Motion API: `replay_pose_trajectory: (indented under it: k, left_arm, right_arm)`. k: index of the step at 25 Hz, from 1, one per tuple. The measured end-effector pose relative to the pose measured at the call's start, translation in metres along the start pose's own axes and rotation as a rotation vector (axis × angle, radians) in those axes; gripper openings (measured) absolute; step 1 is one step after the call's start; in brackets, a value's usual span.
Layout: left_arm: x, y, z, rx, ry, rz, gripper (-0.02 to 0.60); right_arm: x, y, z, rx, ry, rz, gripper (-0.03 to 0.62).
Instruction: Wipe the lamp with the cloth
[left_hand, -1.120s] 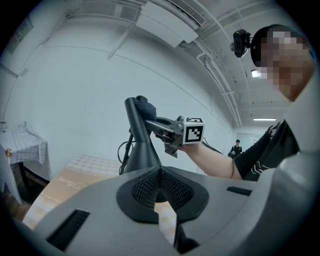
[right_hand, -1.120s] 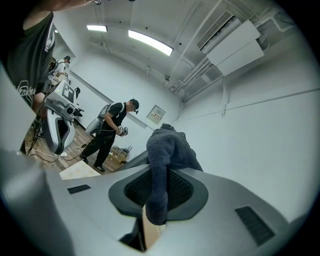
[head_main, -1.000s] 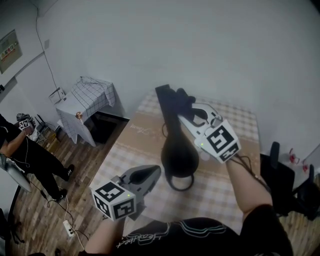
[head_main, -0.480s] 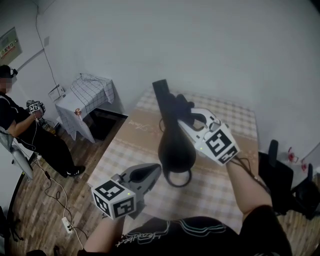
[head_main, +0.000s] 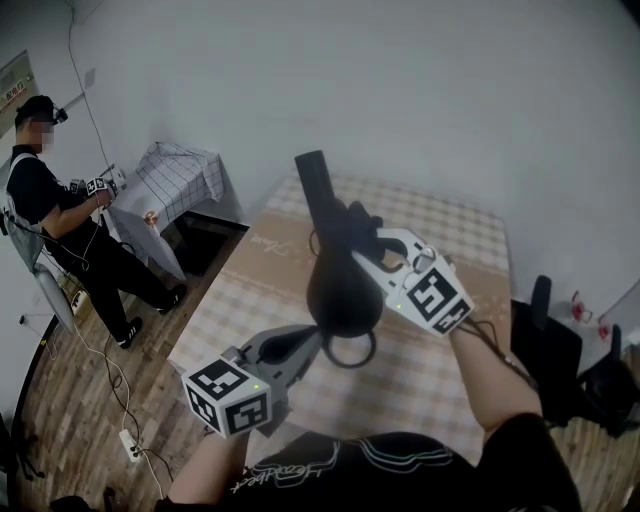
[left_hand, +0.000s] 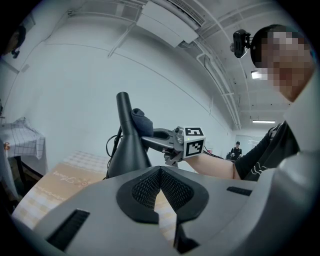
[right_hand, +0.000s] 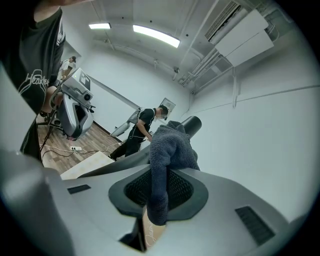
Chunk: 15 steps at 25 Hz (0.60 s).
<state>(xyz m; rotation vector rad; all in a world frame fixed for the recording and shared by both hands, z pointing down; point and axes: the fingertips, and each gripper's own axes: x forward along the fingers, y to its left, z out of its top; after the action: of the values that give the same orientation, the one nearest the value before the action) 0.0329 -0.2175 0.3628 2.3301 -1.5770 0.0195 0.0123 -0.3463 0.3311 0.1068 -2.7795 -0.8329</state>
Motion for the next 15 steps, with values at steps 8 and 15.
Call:
replay_pose_trajectory:
  k: [8, 15]
  left_arm:
    - [0.004, -0.008, -0.005, -0.011, 0.007, -0.005, -0.002]
    - [0.005, -0.016, -0.016, -0.024, 0.021, -0.004, -0.002]
  right_arm:
    - [-0.009, 0.009, -0.011, 0.015, 0.013, 0.026, 0.057]
    - [-0.019, 0.021, -0.029, 0.04, 0.029, 0.039, 0.057]
